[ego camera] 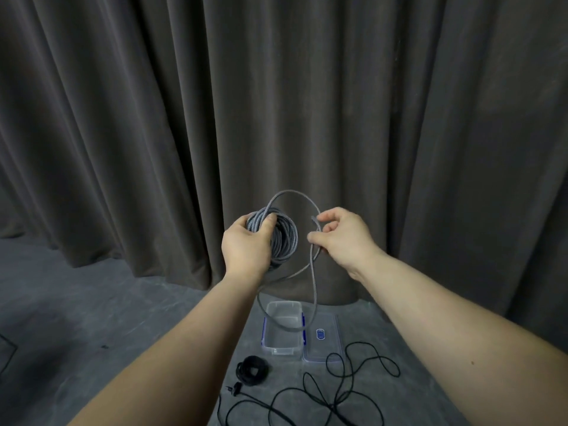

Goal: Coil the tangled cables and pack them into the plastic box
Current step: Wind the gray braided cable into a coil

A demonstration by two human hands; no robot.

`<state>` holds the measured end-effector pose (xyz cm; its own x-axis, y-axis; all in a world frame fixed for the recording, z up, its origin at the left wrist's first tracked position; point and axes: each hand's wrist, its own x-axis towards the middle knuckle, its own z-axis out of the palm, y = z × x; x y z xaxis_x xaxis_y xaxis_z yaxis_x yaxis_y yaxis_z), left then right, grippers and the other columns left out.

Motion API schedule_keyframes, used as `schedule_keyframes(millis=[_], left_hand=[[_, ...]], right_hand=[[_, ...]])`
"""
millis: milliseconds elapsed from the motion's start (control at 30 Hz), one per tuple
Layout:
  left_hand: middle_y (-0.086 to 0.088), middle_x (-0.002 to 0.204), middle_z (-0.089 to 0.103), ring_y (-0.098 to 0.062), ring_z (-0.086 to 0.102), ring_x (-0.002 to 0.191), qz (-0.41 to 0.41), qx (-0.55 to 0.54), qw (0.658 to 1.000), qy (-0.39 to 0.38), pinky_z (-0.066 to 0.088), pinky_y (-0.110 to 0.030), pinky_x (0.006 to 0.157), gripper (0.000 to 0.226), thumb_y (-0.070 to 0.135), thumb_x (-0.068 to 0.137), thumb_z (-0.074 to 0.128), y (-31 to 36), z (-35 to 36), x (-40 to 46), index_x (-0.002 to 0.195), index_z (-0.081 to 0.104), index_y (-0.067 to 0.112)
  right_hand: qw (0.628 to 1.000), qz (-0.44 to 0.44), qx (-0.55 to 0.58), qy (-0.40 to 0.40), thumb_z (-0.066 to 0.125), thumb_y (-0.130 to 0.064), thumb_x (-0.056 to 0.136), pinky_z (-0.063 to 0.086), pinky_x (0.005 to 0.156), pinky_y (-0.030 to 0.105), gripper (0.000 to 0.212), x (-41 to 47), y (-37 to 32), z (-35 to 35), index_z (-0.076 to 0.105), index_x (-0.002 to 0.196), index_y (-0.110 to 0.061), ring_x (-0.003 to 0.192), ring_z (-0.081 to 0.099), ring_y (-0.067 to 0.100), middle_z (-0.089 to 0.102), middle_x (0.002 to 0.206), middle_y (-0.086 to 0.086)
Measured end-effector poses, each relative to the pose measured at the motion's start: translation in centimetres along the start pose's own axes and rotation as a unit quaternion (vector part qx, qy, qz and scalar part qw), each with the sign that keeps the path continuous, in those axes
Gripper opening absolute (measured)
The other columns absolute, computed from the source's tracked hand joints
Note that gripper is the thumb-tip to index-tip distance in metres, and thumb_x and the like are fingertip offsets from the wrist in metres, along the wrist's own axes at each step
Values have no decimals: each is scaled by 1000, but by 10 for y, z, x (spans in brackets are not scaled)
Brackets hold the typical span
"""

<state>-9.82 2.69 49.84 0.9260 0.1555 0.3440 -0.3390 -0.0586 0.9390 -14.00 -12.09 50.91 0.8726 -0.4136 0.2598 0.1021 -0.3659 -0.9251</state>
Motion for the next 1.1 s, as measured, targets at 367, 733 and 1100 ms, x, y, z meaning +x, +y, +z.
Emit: schedule_keyframes(millis=[367, 733, 1100], left_hand=[[4, 92, 73, -11, 68, 89, 22, 34, 999, 1, 54, -35, 89, 27, 33, 85, 71, 5, 1, -1, 105, 71, 15], [8, 69, 65, 5, 57, 56, -30, -23, 999, 7, 42, -10, 55, 18, 31, 86, 70, 8, -7, 4, 88, 70, 13], [7, 67, 66, -4, 58, 61, -29, -3, 999, 21, 43, -19, 63, 21, 32, 86, 69, -2, -8, 5, 86, 71, 11]], right_hand=[[972, 87, 125, -182, 58, 1, 90, 47, 62, 19, 25, -11, -11, -4, 68, 95, -21, 67, 55, 8, 62, 76, -3], [979, 3, 202, -2, 56, 2, 91, 45, 64, 19, 26, -1, -6, -11, 68, 87, -20, 72, 59, 8, 67, 83, -2], [999, -26, -7, -19, 58, -2, 90, 47, 64, 20, 23, -1, 14, -19, 66, 82, -22, 65, 55, 8, 64, 84, 2]])
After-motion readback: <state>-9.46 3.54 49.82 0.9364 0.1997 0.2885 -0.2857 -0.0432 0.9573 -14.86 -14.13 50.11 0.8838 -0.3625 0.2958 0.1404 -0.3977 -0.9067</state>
